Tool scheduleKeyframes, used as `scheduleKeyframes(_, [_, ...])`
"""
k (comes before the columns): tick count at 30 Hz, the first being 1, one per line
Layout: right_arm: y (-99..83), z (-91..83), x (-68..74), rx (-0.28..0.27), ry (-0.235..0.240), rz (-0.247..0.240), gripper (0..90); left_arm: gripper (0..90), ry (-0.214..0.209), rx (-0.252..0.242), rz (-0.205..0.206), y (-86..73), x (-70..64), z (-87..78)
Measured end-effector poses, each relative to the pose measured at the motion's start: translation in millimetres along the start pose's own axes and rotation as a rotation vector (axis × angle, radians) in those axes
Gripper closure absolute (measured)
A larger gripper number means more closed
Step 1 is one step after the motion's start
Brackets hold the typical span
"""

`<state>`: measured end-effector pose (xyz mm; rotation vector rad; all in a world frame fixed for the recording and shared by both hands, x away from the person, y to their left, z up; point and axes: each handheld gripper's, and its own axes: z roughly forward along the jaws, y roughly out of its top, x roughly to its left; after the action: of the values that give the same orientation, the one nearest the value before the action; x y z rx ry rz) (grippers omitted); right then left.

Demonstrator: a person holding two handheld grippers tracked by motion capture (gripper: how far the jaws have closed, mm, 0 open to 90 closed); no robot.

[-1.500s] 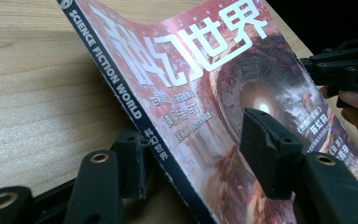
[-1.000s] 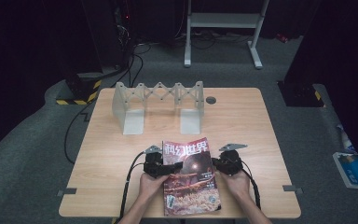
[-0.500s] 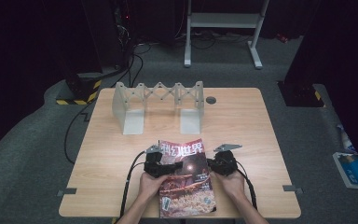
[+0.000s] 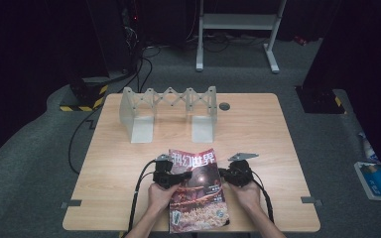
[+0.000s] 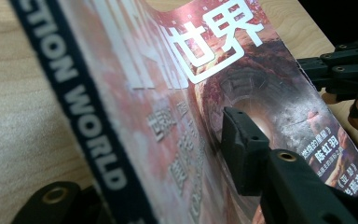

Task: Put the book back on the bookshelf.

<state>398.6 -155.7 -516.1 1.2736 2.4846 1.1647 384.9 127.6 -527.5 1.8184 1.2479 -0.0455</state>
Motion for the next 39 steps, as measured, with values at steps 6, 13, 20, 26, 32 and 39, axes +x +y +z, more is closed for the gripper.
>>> scheduleKeyframes(6, [-0.2, -1.1, 6.2, -0.01, 0.023, -0.013, 85.8, 74.1, -0.014, 0.002, -0.016, 0.9, -3.1, -2.0])
scheduleKeyframes(13, [-6.6, -6.2, -0.4, -0.009, 0.006, 0.006, 80.7, 77.6, -0.034, -0.013, -0.038, 2.5, -6.3, -6.9])
scheduleKeyframes(20, [-11.4, -17.0, -6.0, -0.022, -0.013, 0.008, 75.9, 79.1, -0.04, -0.012, -0.024, 5.3, -10.6, -11.7])
scheduleKeyframes(26, [-13.8, -25.5, -9.8, -0.038, -0.025, 0.01, 74.0, 79.9, -0.048, -0.017, 0.011, 11.7, -20.3, -16.5])
scheduleKeyframes(32, [-25.5, -34.2, -20.2, -0.042, -0.058, 0.028, 72.2, 80.6, -0.061, -0.024, 0.022, 12.2, -23.0, -23.0])
scheduleKeyframes(39, [-35.7, -45.9, -32.1, -0.049, -0.133, 0.025, 69.5, 81.3, -0.071, -0.029, 0.035, 13.7, -26.4, -28.7])
